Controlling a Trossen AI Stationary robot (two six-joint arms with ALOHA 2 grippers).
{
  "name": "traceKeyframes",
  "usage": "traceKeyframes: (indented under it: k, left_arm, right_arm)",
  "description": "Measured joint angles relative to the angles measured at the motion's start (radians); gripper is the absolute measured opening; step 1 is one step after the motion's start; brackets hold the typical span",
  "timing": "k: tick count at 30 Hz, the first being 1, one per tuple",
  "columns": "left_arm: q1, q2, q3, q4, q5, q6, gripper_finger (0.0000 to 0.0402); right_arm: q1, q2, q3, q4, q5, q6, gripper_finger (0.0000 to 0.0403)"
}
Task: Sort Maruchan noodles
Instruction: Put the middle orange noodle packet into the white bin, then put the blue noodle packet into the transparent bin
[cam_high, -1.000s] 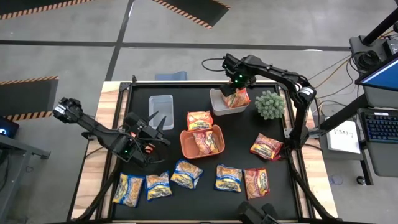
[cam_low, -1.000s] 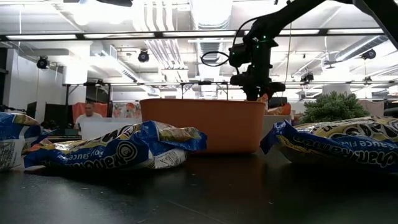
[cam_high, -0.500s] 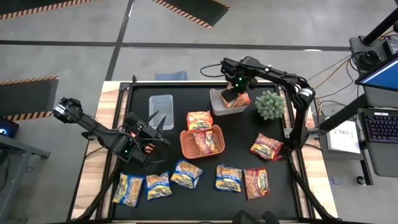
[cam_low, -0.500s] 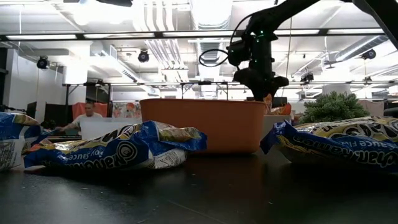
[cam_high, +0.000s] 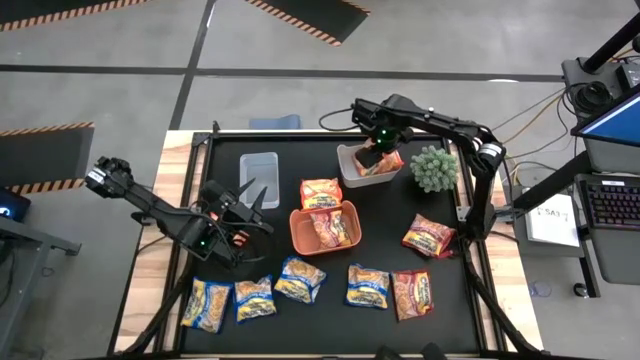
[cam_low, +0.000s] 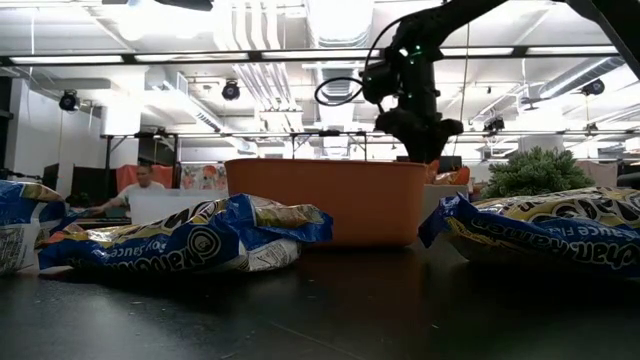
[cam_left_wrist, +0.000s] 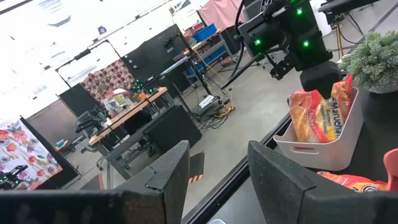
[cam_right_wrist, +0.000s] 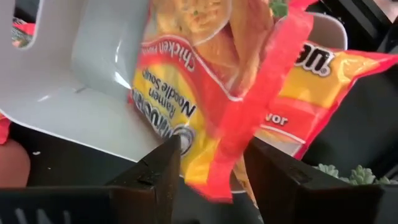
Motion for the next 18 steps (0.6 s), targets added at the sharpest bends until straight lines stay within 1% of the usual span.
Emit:
traceKeyframes:
  k: [5,10,15,18]
  left_arm:
    - [0.000,0.000,0.000,0.000,0.000,0.000,0.0146]
    - [0.000,0.000,0.000,0.000,0.018,0.000,0.0146]
    - [0.000,0.000,0.000,0.000,0.029,0.001,0.0146]
    - [0.000,0.000,0.000,0.001,0.038,0.001,0.0146]
  right_arm:
    - [0.000,0.000,0.000,-0.027,0.000,0.000,0.0185]
    - [0.000,-0.016,0.021,-0.076,0.010,0.000,0.0196]
    - [0.014,-0.101,0.023,-0.075,0.027,-0.024,0.0195]
    - [0.045,-0.184,-0.026,-0.005,0.026,-0.061,0.0194]
